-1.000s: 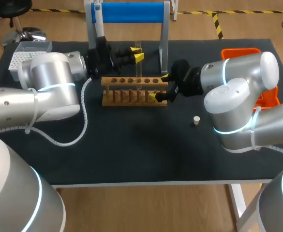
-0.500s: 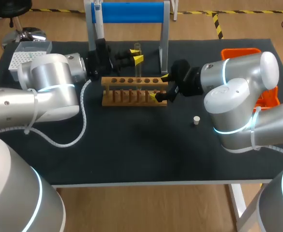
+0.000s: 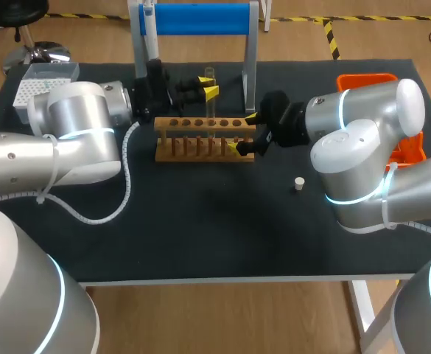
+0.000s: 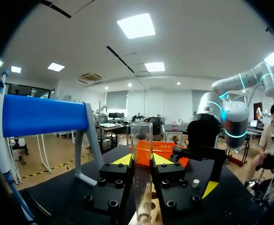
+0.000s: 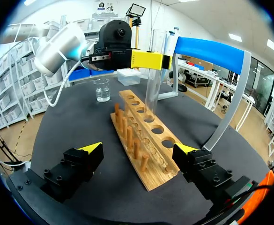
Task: Invert the test tube, pick up the pipette, mount the tip to pipette, aspirate from beaker and dispense into the tube, eject the tip, return the pipette, and cap with the stopper.
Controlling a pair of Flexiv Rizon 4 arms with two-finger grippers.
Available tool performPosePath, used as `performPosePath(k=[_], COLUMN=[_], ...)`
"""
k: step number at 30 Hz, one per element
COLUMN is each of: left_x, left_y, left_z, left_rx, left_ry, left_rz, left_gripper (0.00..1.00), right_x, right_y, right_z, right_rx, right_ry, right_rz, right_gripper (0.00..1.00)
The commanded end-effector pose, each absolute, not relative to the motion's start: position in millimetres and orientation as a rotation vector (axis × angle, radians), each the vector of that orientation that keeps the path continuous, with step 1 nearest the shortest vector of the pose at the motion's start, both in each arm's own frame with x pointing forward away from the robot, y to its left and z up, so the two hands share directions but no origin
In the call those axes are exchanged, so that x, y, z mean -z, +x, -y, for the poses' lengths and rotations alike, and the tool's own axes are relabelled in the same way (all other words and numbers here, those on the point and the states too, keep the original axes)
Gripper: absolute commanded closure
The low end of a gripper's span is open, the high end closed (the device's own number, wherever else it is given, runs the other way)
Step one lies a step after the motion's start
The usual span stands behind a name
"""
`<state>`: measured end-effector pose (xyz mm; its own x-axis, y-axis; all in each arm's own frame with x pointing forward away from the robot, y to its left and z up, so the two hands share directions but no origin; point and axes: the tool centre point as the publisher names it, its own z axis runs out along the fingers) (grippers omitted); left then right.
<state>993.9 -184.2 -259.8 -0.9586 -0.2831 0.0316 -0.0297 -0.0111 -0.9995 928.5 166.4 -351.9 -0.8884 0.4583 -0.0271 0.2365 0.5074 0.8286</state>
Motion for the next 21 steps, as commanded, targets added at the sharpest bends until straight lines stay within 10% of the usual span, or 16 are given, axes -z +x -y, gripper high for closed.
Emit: performPosePath(k=[1, 21], left_x=[262.5, 269.3], left_y=[995.6, 993.9], left_z=[184.1, 183.5], left_rx=[2.089, 2.044], left_ry=[-0.324, -0.291], left_rz=[-2.072, -2.077], left_gripper=[1.00, 1.00], right_x=[350.7, 350.7], right_y=[928.4, 928.4], right_z=[-165.8, -165.8], right_rx=[-1.320, -1.320], right_ry=[0.590, 0.590], right_rz=[-2.513, -2.513], right_gripper=[0.00, 0.00])
